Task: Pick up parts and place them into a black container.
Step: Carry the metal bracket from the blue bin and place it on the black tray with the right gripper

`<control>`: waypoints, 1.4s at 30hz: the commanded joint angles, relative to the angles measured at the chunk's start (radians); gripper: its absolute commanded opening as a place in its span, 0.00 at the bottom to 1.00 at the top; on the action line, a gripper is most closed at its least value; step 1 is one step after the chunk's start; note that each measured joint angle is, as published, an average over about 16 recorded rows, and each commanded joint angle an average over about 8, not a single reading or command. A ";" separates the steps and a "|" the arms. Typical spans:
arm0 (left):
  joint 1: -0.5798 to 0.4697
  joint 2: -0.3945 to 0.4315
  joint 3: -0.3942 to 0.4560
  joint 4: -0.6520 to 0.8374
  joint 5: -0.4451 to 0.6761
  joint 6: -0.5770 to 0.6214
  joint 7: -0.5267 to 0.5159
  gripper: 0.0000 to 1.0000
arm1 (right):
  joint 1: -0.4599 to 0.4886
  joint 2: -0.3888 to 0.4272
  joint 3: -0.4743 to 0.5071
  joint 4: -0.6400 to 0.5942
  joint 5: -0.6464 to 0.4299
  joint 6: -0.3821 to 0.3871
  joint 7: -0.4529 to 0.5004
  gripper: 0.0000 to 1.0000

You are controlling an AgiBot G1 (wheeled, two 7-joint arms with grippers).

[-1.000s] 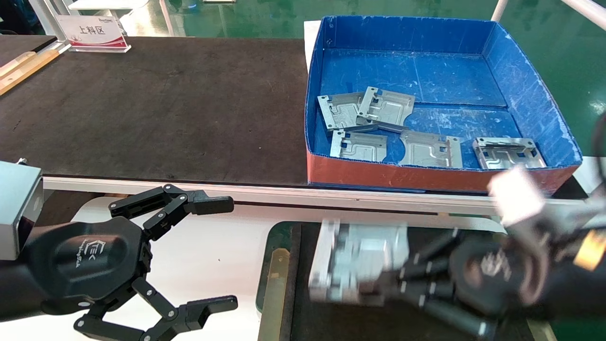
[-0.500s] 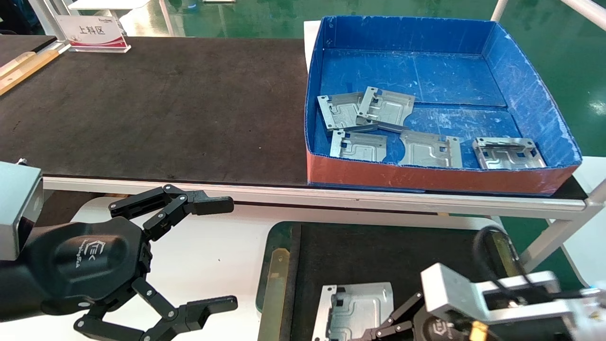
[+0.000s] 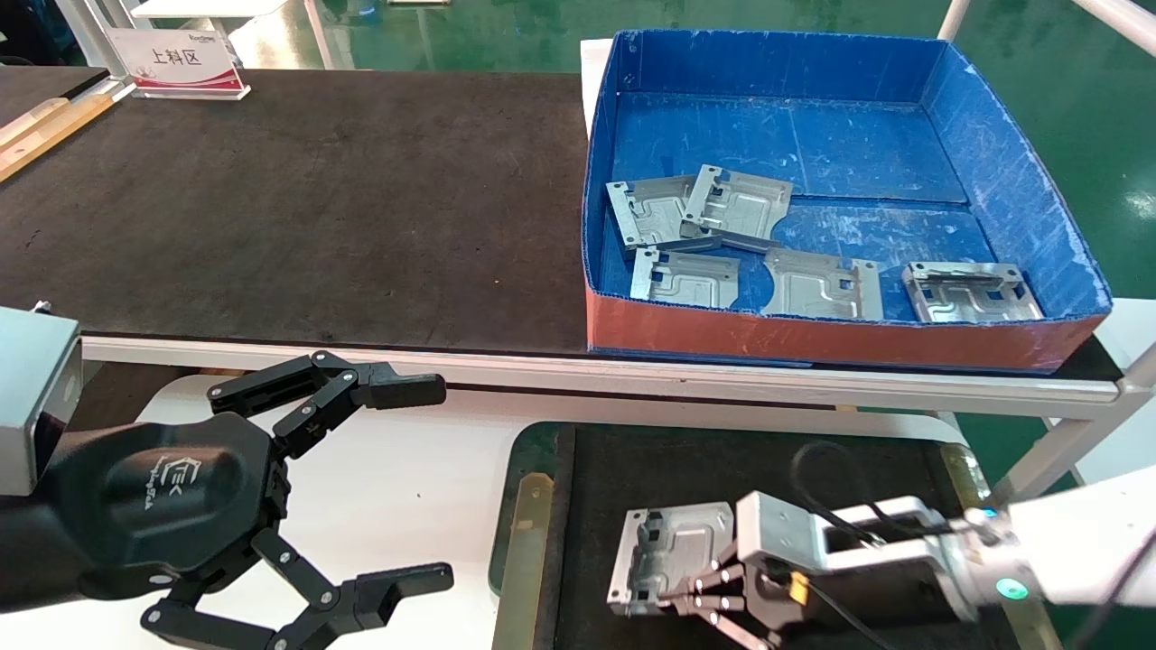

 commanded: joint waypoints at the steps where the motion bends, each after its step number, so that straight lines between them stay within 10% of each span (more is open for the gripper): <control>1: 0.000 0.000 0.000 0.000 0.000 0.000 0.000 1.00 | 0.019 -0.035 -0.008 -0.062 -0.025 0.005 -0.046 0.00; 42: 0.000 0.000 0.000 0.000 0.000 0.000 0.000 1.00 | 0.194 -0.378 -0.066 -0.657 -0.130 0.060 -0.388 0.00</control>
